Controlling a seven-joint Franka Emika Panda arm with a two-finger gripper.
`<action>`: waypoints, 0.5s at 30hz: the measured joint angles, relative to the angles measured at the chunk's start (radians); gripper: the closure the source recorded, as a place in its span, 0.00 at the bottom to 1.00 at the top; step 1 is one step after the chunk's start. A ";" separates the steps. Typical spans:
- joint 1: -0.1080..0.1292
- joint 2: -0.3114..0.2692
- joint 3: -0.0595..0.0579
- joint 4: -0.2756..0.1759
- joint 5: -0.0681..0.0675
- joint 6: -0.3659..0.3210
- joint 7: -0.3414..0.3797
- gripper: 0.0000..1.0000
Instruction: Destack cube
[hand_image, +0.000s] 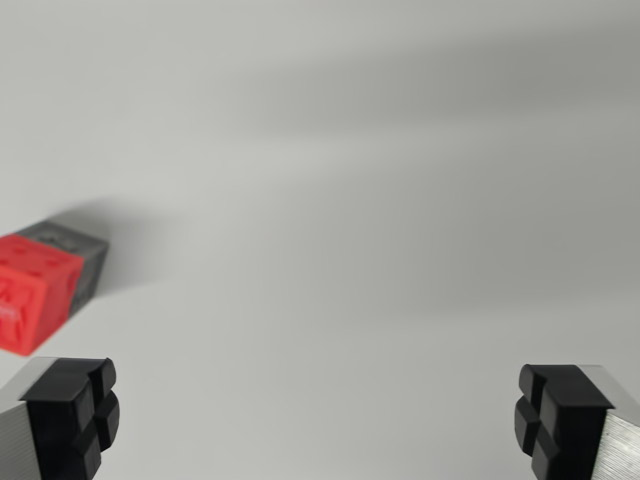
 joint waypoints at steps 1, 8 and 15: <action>0.003 0.001 0.001 -0.003 0.000 0.003 0.008 0.00; 0.025 0.008 0.010 -0.021 0.000 0.023 0.070 0.00; 0.051 0.020 0.019 -0.038 0.000 0.045 0.138 0.00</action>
